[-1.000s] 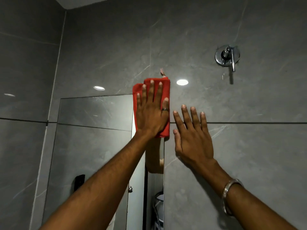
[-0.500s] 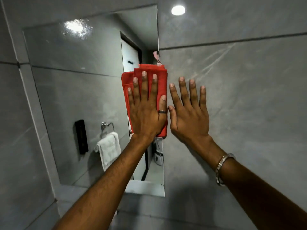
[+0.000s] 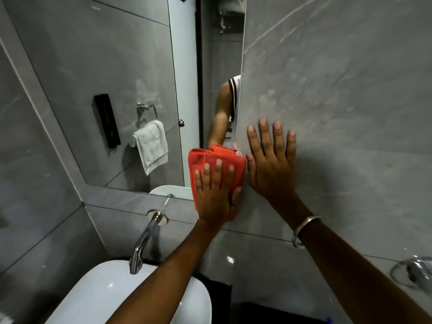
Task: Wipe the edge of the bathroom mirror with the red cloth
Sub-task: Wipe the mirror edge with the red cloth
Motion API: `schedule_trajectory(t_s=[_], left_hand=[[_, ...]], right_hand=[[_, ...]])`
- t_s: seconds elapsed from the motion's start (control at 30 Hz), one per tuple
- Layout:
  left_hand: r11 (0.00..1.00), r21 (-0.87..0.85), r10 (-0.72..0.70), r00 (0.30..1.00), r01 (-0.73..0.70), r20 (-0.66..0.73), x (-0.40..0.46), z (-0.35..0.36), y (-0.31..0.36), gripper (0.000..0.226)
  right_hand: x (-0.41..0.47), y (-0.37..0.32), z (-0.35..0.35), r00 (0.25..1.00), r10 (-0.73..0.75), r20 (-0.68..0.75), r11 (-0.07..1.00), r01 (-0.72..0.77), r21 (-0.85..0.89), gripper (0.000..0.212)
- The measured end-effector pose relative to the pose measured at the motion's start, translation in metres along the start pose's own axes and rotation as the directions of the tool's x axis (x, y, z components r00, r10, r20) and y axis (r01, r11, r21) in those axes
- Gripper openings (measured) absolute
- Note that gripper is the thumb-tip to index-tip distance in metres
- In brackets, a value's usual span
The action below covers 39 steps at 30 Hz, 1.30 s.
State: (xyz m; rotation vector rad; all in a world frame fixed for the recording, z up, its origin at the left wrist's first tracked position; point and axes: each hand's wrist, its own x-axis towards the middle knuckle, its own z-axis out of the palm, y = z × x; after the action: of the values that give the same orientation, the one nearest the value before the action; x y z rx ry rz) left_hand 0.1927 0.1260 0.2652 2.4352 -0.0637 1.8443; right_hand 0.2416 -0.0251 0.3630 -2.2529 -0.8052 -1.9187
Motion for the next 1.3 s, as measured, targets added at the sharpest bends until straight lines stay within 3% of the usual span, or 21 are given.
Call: schedule_trajectory(t_s=[0.17,0.3,0.43,0.6,0.8,0.97,1.1,1.3], left_hand=[[1.0,-0.009,-0.016,0.999,0.017,0.047,-0.034,0.001,-0.004,0.066],[0.997,0.048,-0.072,0.994,0.068,0.082,-0.007,-0.012,0.002,0.066],[0.993,0.08,-0.089,0.991,0.082,0.1,0.079,-0.025,0.005,0.067],[0.995,0.081,-0.061,0.998,0.059,0.022,0.216,-0.055,0.01,0.069],[0.996,0.077,0.054,0.997,-0.049,-0.058,0.347,-0.089,0.008,0.068],[0.995,0.086,0.048,0.998,-0.044,-0.051,0.418,-0.112,0.007,0.069],[0.996,0.065,0.067,0.996,-0.063,-0.058,0.438,-0.117,0.004,0.069],[0.991,0.051,0.132,0.986,-0.127,-0.098,0.454,-0.123,-0.03,0.071]], right_hand=[[-0.001,-0.001,0.003,1.0,0.022,0.013,1.0,-0.022,0.017,0.067],[0.004,0.001,-0.014,0.999,0.042,0.007,0.994,-0.043,0.104,0.067],[0.053,0.015,-0.037,0.999,0.01,0.05,0.982,-0.019,0.186,0.071],[0.177,0.049,-0.065,0.993,0.107,0.059,0.974,-0.117,0.195,0.067],[0.294,0.078,-0.086,0.999,0.045,0.015,0.979,-0.047,0.196,0.065],[0.355,0.087,-0.099,1.0,0.024,-0.008,0.975,-0.021,0.221,0.065],[0.384,0.091,-0.106,0.999,-0.016,-0.028,0.978,0.022,0.208,0.064],[0.434,0.084,-0.11,0.976,-0.217,0.033,0.958,0.206,0.201,0.063]])
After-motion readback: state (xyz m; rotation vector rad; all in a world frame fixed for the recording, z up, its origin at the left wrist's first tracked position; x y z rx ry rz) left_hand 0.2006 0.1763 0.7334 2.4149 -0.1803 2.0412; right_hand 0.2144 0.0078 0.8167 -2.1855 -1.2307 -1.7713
